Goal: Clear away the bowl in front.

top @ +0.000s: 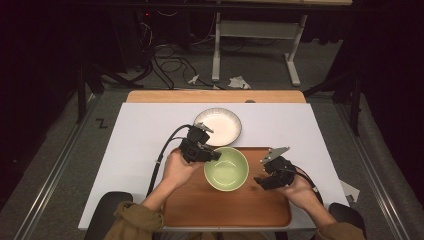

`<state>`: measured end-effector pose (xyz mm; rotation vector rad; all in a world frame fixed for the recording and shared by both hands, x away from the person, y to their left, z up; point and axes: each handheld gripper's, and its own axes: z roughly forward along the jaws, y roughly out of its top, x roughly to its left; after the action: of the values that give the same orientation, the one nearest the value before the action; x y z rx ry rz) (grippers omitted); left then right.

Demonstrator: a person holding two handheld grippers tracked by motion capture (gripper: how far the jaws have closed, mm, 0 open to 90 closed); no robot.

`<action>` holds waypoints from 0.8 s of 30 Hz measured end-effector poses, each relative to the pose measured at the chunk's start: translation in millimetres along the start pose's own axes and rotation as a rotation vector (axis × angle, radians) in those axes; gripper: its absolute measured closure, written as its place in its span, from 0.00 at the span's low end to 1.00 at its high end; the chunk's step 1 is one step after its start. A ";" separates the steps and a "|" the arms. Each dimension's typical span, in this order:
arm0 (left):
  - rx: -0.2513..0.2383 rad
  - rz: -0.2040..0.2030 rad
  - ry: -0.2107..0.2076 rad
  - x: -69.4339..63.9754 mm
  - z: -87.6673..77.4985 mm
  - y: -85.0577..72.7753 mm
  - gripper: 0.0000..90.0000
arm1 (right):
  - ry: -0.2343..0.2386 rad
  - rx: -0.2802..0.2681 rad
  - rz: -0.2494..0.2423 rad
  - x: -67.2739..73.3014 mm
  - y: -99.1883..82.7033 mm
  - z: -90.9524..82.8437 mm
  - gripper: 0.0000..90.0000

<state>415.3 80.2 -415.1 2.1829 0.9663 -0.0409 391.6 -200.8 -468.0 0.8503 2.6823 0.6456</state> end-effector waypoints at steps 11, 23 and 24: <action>0.042 -0.013 0.002 3.4 21.3 -7.1 0.90 | -0.001 -0.004 0.005 -0.1 -0.1 0.0 0.42; 0.074 -0.037 0.013 11.0 41.9 -10.3 0.90 | -0.001 -0.005 0.005 0.3 -0.1 -0.2 0.42; 0.077 -0.036 0.017 11.2 43.0 -10.6 0.90 | 0.000 -0.005 0.006 0.3 -0.1 -0.2 0.42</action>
<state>427.1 64.5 -456.3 2.2387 1.0297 -0.0776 391.3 -200.7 -467.8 0.8574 2.6778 0.6532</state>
